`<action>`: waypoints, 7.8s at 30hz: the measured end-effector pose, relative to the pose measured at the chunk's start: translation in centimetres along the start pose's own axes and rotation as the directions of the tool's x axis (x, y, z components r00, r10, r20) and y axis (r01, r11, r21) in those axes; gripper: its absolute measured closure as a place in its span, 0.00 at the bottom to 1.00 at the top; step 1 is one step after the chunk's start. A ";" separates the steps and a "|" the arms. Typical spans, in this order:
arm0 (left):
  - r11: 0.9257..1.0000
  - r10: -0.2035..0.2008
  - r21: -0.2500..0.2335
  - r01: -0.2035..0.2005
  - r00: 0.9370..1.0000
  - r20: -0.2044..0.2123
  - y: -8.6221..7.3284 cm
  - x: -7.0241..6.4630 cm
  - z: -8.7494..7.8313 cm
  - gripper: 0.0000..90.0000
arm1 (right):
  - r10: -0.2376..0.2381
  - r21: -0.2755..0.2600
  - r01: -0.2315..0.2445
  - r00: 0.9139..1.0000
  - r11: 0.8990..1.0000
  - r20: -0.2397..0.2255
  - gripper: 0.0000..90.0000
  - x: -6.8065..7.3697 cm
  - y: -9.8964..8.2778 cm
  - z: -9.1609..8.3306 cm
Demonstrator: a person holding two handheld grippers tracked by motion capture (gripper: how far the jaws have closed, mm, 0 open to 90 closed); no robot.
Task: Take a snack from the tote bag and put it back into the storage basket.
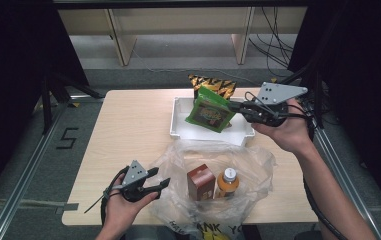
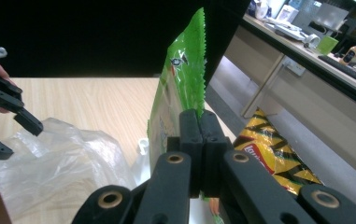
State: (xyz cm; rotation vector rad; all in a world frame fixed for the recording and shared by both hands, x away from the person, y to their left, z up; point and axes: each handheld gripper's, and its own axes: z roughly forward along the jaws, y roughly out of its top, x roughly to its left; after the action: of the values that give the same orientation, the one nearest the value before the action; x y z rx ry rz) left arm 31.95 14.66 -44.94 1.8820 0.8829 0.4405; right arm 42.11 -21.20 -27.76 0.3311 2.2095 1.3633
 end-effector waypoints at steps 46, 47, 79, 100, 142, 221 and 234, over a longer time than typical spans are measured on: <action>1.000 -0.002 -0.009 0.002 1.000 0.003 -0.3 -0.1 -0.2 0.49 | 0.067 0.240 -0.069 0.998 0.968 0.016 1.00 -4.2 -5.9 9.3; 1.000 0.006 -0.008 -0.006 1.000 0.004 -0.3 0.0 -0.2 0.49 | 0.079 0.247 -0.080 0.997 0.966 0.016 1.00 -4.2 -6.1 9.4; 1.000 0.001 -0.003 -0.001 1.000 0.004 -0.5 0.0 -0.2 0.49 | 0.085 0.317 -0.087 0.996 0.944 0.020 1.00 -5.1 -8.2 12.1; 1.000 0.002 -0.002 -0.002 1.000 0.003 -0.5 0.0 -0.3 0.49 | 0.082 0.344 -0.084 0.996 0.935 0.020 1.00 -5.0 -8.6 13.1; 1.000 0.008 -0.001 -0.008 1.000 0.004 -0.5 0.1 -0.2 0.49 | 0.035 0.370 -0.062 0.996 0.927 0.079 0.96 -6.2 -8.8 14.0; 1.000 -0.001 -0.005 0.001 1.000 0.004 -0.4 0.1 -0.3 0.48 | 0.006 0.384 -0.114 0.963 0.916 0.271 0.99 -5.7 -9.0 14.4; 1.000 0.004 -0.008 -0.004 1.000 -0.001 -0.4 0.0 -0.5 0.49 | 0.005 0.372 -0.112 0.961 0.922 0.276 0.79 -5.3 -8.6 14.2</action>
State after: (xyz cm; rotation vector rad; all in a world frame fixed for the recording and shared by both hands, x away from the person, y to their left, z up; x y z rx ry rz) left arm 31.53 15.07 -45.04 1.8765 0.8768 0.4473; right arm 54.83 -16.90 -38.86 0.6881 2.2333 0.8395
